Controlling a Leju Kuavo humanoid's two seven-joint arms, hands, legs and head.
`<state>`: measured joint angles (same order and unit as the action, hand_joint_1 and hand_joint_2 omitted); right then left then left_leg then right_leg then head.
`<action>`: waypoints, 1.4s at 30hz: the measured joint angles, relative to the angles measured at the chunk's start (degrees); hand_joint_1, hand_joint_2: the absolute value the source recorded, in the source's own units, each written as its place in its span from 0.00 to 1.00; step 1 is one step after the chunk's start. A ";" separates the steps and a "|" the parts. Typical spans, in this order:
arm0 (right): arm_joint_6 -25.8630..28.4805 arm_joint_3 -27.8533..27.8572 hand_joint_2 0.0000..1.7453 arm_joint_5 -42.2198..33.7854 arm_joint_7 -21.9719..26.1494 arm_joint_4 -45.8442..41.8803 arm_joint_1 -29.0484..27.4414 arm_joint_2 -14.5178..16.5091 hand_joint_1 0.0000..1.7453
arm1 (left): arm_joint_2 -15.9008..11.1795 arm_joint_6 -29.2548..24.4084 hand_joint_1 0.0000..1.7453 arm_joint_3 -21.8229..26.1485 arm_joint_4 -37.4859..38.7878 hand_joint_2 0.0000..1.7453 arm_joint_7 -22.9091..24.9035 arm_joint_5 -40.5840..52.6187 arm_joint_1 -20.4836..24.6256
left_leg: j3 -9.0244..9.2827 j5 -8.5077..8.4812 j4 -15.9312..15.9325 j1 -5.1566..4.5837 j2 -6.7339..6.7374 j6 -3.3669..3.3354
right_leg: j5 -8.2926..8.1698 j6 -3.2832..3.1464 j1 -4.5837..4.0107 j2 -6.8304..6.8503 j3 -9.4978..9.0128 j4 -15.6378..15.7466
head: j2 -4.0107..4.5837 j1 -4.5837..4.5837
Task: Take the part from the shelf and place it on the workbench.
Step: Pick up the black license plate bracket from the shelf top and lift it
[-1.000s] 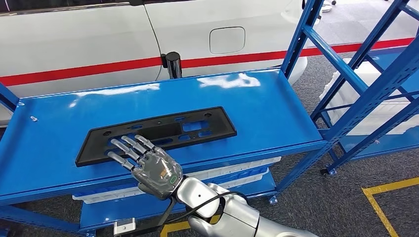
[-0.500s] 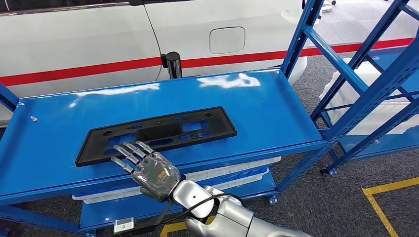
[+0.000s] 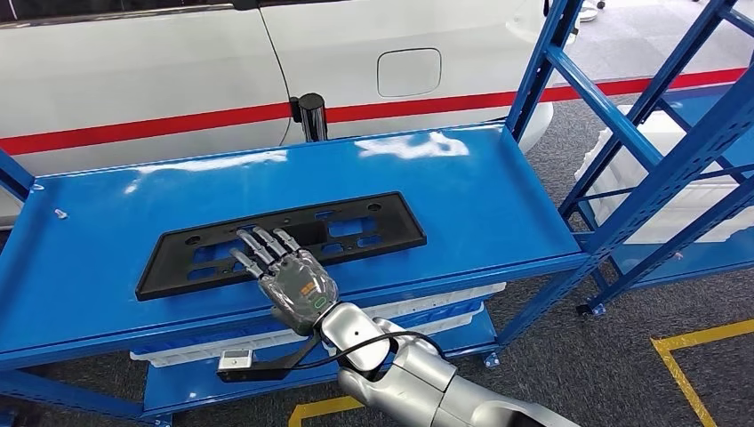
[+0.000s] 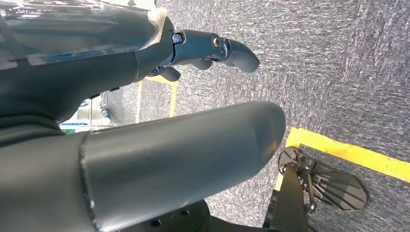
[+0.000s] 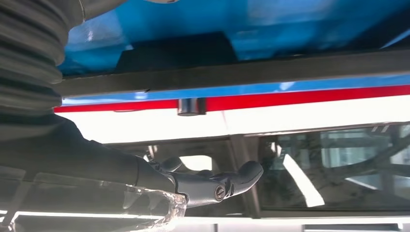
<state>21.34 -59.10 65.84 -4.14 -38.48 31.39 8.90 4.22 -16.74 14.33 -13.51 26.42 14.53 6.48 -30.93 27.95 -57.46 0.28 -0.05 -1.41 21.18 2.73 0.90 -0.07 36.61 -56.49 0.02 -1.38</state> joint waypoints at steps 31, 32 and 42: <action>-6.74 6.83 1.00 6.81 -6.89 5.65 1.33 2.41 0.00 | 0.50 -0.31 0.00 0.64 0.00 0.00 0.00 1.75 0.16 | 0.03 -0.01 0.00 0.00 0.06 0.01 | -0.08 -0.12 -0.01 -0.03 0.03 0.00 | -0.01 -0.01; -6.89 7.02 1.00 6.90 -7.13 6.25 1.65 2.76 0.00 | 0.53 -0.28 0.00 0.64 0.00 0.00 0.00 1.80 0.23 | 0.03 -0.01 0.00 0.00 0.08 0.01 | -0.11 -0.16 -0.01 -0.03 0.04 0.00 | -0.01 0.00; -8.77 7.91 1.00 7.79 -8.20 9.96 4.26 4.20 0.00 | 0.73 -0.15 0.00 0.64 0.00 0.00 0.00 2.12 0.55 | 0.02 -0.06 0.00 0.00 0.11 0.04 | -0.12 -0.16 -0.01 -0.05 0.04 0.00 | 0.00 0.00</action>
<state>12.57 -51.19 73.63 -12.33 -28.52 35.65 13.09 4.95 -16.90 14.97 -13.51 26.43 16.65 7.03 -30.92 27.89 -57.46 0.27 0.06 -1.37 21.07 2.57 0.89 -0.11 36.66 -56.49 0.02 -1.38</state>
